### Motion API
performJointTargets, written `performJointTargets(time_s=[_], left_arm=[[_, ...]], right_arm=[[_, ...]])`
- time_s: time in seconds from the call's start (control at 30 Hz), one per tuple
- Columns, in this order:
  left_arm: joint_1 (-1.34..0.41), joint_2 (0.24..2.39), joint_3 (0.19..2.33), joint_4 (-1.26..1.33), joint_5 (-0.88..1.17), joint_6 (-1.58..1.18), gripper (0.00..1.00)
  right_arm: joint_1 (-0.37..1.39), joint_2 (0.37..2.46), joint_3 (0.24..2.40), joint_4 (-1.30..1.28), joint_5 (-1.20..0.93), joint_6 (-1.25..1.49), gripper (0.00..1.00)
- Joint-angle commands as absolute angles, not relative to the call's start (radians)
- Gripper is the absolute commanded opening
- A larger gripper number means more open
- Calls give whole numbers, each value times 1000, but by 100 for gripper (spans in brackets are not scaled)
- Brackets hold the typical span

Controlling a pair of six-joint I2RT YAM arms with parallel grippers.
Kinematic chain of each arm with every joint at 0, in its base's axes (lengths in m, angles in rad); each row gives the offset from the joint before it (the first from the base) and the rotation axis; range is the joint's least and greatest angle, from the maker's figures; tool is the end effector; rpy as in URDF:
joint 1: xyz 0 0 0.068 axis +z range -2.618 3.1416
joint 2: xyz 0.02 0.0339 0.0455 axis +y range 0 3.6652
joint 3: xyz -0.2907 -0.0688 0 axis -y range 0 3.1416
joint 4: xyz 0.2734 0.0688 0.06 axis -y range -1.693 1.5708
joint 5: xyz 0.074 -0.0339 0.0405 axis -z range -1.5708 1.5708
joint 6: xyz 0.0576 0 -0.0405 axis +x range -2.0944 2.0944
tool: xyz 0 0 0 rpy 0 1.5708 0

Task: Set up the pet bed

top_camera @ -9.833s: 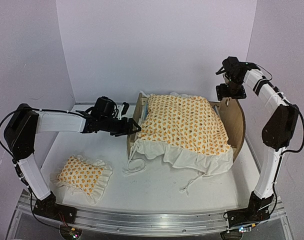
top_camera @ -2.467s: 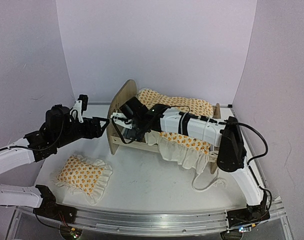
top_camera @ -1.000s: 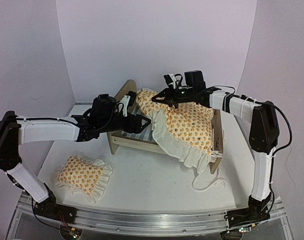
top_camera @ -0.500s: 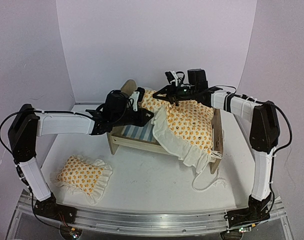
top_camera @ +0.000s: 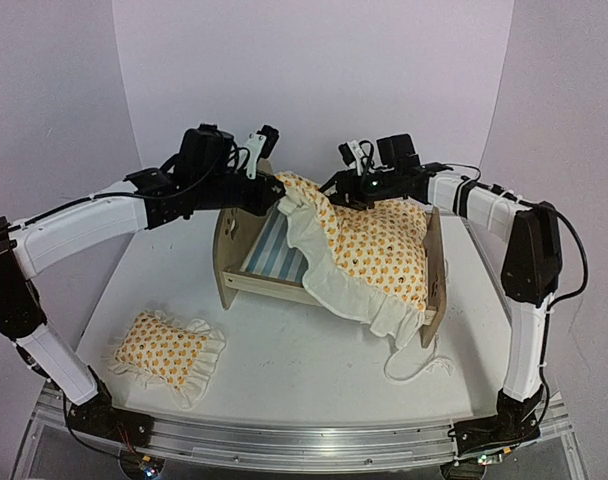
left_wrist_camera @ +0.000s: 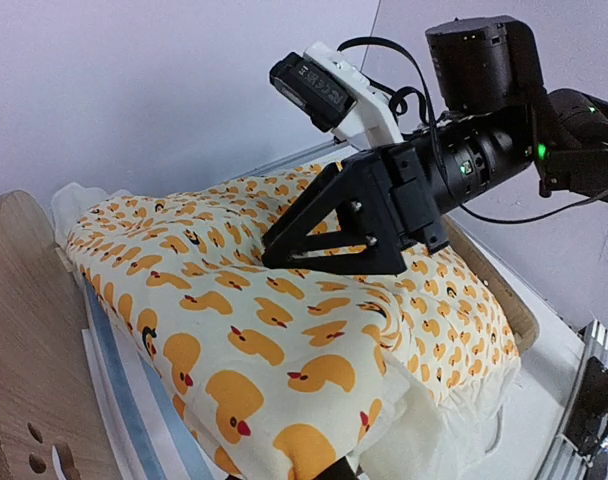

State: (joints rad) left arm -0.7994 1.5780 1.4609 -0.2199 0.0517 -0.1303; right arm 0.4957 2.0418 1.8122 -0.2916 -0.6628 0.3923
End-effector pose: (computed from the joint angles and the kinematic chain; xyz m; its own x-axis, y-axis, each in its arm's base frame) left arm 0.2940 -0.3066 0.3884 -0.3260 0.1491 -0.9335 0.7137 0.6864 -0.1396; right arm 0.4541 0.2858 0.3093 -0.7275 -0.0508 -0.6842 -0.6127 0.4967 0.6147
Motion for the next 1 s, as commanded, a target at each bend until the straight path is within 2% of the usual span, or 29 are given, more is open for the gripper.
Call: performJointTargets(time_s=[0.0, 0.1, 0.23, 0.37, 0.47, 0.73, 0.9, 0.97], left_arm=[[-784, 1627, 1640, -449, 130, -179, 0], [-747, 1644, 1665, -472, 199, -240, 0], [-711, 1656, 1682, -475, 253, -275, 0], [-702, 1666, 1696, -480, 247, -276, 1], [-697, 1672, 1703, -482, 241, -279, 1], [-683, 1671, 1726, -498, 233, -282, 2], [-679, 1671, 1732, -511, 237, -280, 2], [-677, 1670, 1726, -513, 238, -279, 2]], right_arm=[[567, 1883, 1847, -561, -196, 107, 65], [648, 1747, 1732, -563, -122, 61, 73], [712, 1609, 1586, -493, -257, 132, 74], [841, 1526, 1404, -244, -395, 229, 74], [958, 1550, 1327, -63, -391, 246, 74], [1094, 1819, 1444, -30, -57, 172, 62], [1098, 1817, 1425, -41, 378, 166, 63], [1095, 1768, 1394, -18, 453, 140, 66]])
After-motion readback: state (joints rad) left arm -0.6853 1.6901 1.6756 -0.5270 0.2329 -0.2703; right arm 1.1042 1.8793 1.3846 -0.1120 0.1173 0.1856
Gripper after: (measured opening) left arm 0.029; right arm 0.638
